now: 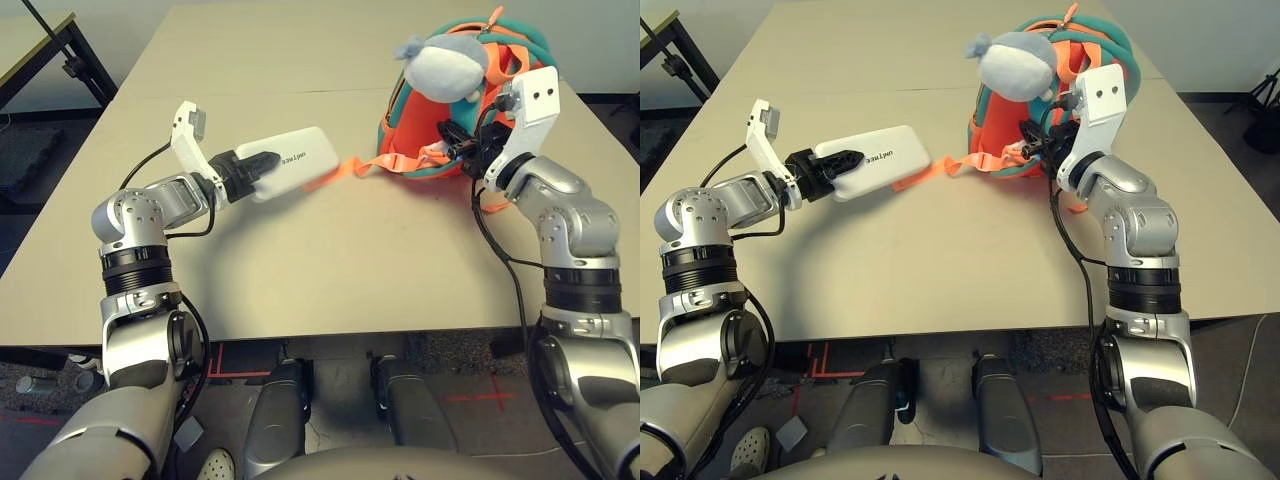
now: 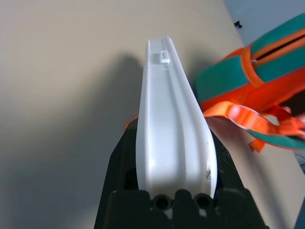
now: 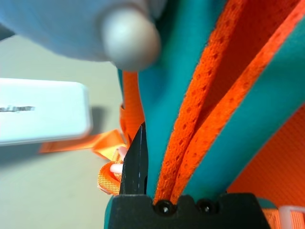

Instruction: Put the pencil case into the backpack and zip it.

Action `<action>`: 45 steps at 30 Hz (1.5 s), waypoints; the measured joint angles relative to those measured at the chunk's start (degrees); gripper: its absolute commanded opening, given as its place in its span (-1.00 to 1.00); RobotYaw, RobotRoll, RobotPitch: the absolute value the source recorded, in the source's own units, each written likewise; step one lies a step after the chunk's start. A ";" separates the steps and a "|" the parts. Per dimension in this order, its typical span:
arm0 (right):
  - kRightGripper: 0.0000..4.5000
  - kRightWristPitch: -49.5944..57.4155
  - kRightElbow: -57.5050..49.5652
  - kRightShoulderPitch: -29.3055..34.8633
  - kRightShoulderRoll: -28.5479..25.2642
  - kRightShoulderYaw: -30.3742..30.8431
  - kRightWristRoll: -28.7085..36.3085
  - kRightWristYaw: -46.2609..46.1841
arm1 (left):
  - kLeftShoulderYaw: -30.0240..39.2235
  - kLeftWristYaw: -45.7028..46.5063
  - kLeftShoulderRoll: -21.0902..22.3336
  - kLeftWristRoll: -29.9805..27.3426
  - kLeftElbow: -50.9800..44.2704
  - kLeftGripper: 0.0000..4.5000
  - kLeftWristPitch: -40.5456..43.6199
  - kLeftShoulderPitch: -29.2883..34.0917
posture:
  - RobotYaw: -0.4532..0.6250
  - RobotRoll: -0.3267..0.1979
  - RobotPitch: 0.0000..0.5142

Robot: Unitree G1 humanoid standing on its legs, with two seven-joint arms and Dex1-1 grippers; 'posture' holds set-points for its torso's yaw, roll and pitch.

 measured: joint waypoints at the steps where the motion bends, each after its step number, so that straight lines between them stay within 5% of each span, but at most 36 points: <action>1: -0.87 2.94 -2.28 0.35 0.27 -0.83 2.20 -0.02 | -0.32 -0.36 0.02 0.19 0.66 -0.47 -0.33 -0.22 | -0.35 0.25 -0.46; 12: -0.87 20.22 -15.22 2.25 -1.05 -6.51 19.44 -0.31 | -2.88 -3.70 -0.03 1.68 4.88 -0.47 -2.79 -2.40 | -0.41 0.25 -0.46; 19: -0.87 21.29 -18.43 7.95 -2.71 -8.01 22.94 -0.47 | -3.89 -5.03 -0.14 2.95 7.53 -0.47 -4.54 -4.15 | -0.45 0.25 -0.47; 27: -0.87 12.96 -19.15 16.39 -3.79 -2.49 18.73 -0.30 | -5.32 -6.59 -0.44 3.80 8.94 -0.47 -6.44 -4.95 | -0.45 0.25 -0.48; 34: -0.87 8.07 -17.36 15.80 -2.98 0.83 15.57 -0.96 | -6.36 -8.59 0.45 4.37 9.01 -0.47 -7.60 -6.77 | -0.42 0.25 -0.49; 45: -0.87 5.57 -14.20 13.92 -2.16 2.32 13.97 -0.94 | -11.25 -23.09 12.76 7.07 4.41 -0.47 -11.35 -18.52 | -0.38 0.25 -0.49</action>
